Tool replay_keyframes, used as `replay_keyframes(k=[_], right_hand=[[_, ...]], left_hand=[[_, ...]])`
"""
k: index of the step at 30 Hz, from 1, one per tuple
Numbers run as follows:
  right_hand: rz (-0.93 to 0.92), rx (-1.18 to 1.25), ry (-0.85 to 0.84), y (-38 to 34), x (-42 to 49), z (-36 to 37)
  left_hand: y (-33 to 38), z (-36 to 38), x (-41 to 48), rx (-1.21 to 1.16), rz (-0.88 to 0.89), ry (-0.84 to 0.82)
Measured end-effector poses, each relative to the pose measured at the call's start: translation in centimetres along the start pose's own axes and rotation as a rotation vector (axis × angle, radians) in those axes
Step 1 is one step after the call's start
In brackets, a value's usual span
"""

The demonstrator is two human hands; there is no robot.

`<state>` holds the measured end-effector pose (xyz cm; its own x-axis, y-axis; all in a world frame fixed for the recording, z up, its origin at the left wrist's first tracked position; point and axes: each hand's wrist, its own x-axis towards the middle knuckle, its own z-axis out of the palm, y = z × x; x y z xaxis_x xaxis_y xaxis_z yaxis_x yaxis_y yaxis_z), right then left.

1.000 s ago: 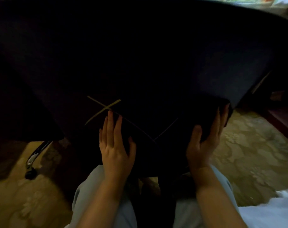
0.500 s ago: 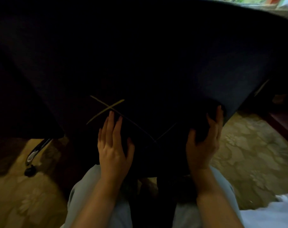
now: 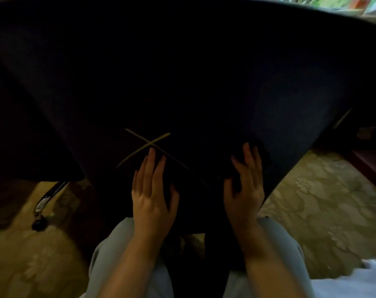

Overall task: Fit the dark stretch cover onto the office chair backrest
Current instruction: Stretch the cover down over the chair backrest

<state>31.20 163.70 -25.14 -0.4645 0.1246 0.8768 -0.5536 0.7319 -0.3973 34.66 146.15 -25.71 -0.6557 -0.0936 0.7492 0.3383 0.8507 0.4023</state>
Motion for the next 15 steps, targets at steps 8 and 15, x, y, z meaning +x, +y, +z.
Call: replay_keyframes(k=[8,15], right_hand=[[0.354,-0.033,0.315,4.0,1.7,-3.3],[0.217,-0.05,0.245,1.4,1.2,-1.1]], left_hand=[[-0.1,0.0,0.0,-0.029,0.016,-0.001],[0.0,-0.1,0.0,-0.044,0.017,-0.008]])
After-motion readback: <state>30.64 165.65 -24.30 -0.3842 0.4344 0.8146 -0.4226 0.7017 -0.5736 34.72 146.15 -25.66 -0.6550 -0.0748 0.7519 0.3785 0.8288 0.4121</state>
